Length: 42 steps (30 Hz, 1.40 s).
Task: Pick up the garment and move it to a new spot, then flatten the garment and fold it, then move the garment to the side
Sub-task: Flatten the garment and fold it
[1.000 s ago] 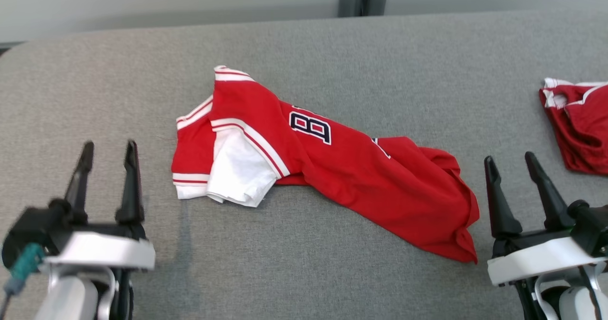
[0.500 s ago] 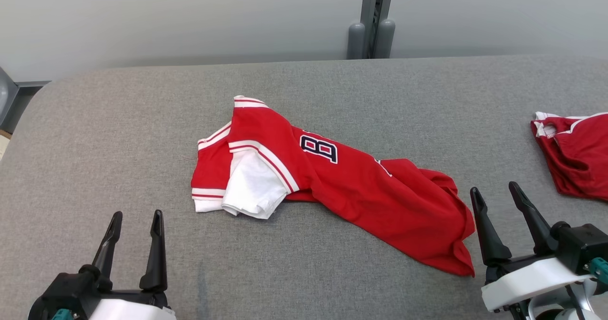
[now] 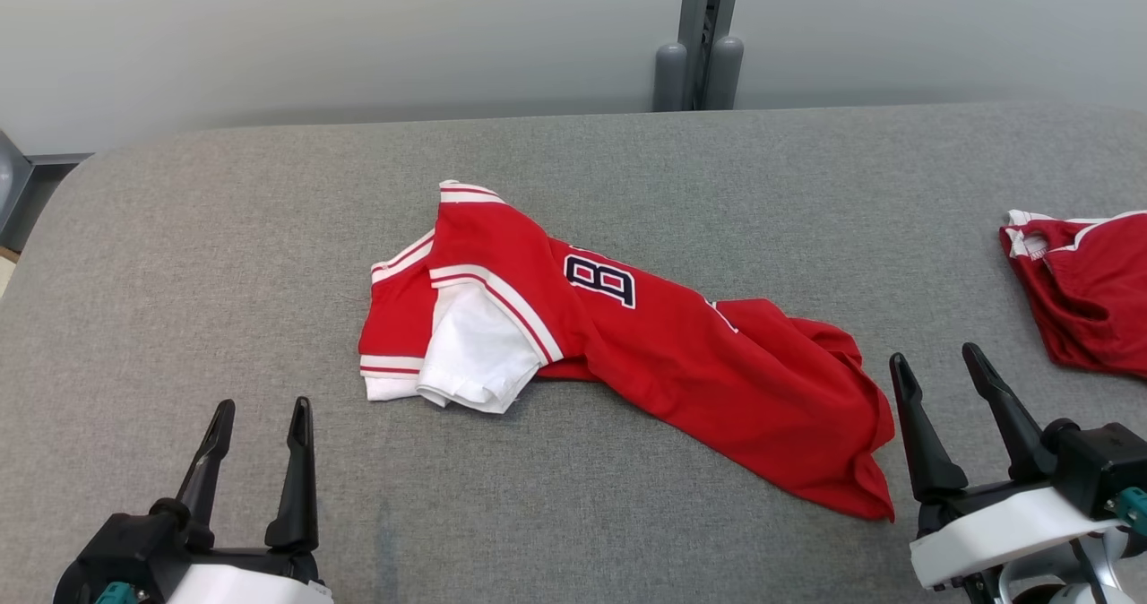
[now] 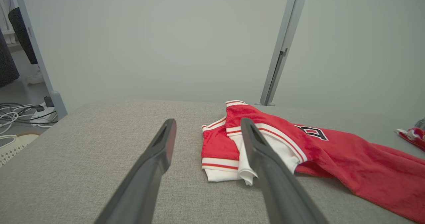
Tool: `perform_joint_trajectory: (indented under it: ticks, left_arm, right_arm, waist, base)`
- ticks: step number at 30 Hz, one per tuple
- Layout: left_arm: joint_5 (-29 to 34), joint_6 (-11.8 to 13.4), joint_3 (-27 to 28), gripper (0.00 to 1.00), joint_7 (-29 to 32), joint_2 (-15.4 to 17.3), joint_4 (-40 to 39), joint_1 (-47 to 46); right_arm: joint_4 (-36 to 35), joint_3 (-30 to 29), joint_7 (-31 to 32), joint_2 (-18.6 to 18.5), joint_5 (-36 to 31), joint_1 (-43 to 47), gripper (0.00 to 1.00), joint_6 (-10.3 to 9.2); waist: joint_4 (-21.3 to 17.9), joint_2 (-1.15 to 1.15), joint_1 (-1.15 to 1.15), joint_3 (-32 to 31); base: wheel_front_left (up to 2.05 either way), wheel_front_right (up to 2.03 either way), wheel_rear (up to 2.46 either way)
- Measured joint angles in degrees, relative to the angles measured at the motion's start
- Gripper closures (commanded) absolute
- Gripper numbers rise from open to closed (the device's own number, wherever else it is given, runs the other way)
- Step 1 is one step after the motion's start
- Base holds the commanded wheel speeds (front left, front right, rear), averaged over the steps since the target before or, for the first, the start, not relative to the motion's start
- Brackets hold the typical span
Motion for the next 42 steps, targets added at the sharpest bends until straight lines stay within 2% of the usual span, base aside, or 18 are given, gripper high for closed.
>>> perform_joint_trajectory:
  ticks: [9,12,17,25,32,36,37,38,39,42]
  left_arm:
    - [0.0,0.1,-0.8,0.00,1.0,0.3,-1.0,-0.1]
    - [0.2,-0.7,-2.4,0.00,2.0,0.5,-1.3,-1.1]
    - [0.7,-3.7,-6.4,0.00,4.8,0.5,-0.1,-5.6]
    - [1.0,-8.9,-12.4,0.00,8.0,-1.4,8.1,-12.1]
    - [0.6,-11.4,-14.1,0.00,9.3,-1.7,16.4,-17.6]
    - [1.9,-11.5,-15.0,0.00,9.9,-1.3,19.8,-19.4]
    - [2.7,-11.1,-15.2,0.25,9.2,-1.2,20.8,-20.2]
    - [3.1,-10.9,-15.3,0.85,9.1,-1.2,21.1,-20.6]
    - [3.5,-10.9,-15.3,1.00,8.4,-1.2,21.4,-20.9]
    - [4.0,-10.9,-15.7,1.00,8.2,-1.1,22.4,-21.5]
  right_arm:
    - [-0.2,-0.2,0.0,0.5,0.0,0.0,0.00,0.00]
    - [-0.5,-0.5,0.0,0.6,0.0,-0.1,0.00,0.00]
    - [-1.0,-0.3,0.2,0.7,0.0,-0.4,0.00,0.00]
    - [-1.4,0.4,0.0,1.0,0.0,-2.1,0.00,0.00]
    - [-1.2,0.0,-0.5,1.3,-0.1,-2.7,0.00,0.00]
    - [-1.0,0.1,-0.9,1.4,-0.1,-3.3,0.00,0.00]
    - [-0.8,0.0,-1.1,1.5,-0.1,-3.5,0.00,0.00]
    - [-0.6,-0.1,-1.2,1.5,-0.1,-3.5,0.00,0.00]
    - [-0.5,-0.3,-1.2,1.5,-0.1,-3.5,0.00,0.00]
    - [-0.2,-1.0,-1.4,1.6,0.0,-2.8,0.00,0.00]
  waist:
    - [-0.1,0.00,0.00,0.3]
    - [0.0,0.00,0.00,0.8]
    - [0.1,0.00,0.00,2.4]
    - [-1.8,0.00,0.00,5.9]
    - [-4.0,0.00,0.00,9.3]
    - [-5.1,0.00,0.00,10.5]
    - [-5.4,0.00,0.00,10.9]
    - [-5.5,0.00,0.00,11.1]
    - [-5.6,0.00,0.00,11.2]
    - [-5.5,0.00,0.00,11.2]
  base:
    - [0.00,0.00,0.00]
    - [0.00,0.00,0.00]
    - [0.00,0.00,0.00]
    - [0.00,0.00,0.00]
    - [0.00,0.00,0.00]
    - [0.00,0.00,0.00]
    - [0.00,0.00,0.00]
    - [0.00,0.00,0.00]
    - [0.00,0.00,0.00]
    - [0.00,0.00,0.00]
